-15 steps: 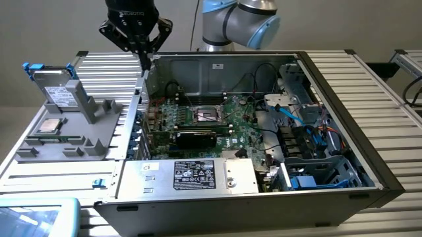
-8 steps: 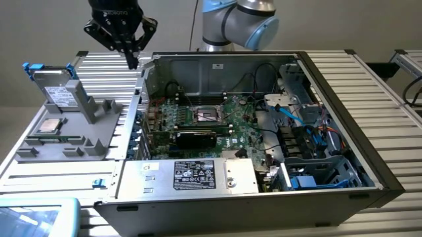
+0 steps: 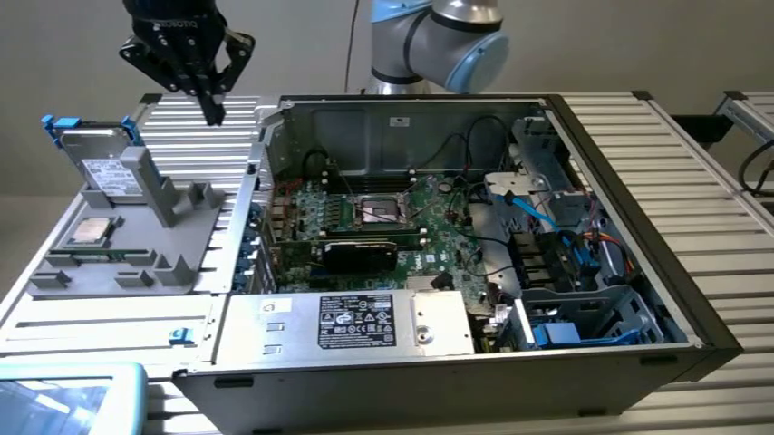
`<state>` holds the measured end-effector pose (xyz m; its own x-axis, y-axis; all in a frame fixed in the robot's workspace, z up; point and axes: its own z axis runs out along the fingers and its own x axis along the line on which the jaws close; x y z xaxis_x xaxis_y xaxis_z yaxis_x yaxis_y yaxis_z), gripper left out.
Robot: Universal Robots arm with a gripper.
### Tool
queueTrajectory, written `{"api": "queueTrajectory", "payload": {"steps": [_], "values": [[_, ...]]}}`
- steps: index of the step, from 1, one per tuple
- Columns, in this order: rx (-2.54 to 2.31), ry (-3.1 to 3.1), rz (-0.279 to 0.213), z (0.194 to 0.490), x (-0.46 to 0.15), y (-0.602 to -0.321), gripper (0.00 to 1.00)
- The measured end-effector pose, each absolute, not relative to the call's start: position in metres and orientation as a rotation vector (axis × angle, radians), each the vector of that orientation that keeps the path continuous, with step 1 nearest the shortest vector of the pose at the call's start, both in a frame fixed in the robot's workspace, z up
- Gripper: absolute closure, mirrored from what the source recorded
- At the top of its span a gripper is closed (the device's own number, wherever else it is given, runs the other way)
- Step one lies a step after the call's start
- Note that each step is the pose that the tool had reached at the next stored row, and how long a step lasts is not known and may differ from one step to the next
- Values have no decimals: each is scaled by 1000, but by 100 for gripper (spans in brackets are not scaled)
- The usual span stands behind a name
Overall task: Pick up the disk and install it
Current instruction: 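Reach for the disk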
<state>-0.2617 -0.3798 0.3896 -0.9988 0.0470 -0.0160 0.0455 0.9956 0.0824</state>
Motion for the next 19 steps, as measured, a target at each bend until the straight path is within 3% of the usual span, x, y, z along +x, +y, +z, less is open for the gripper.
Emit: {"api": "queueTrajectory", "payload": {"steps": [19], "values": [[75, 3128, 245, 387, -341, -376, 89]]}}
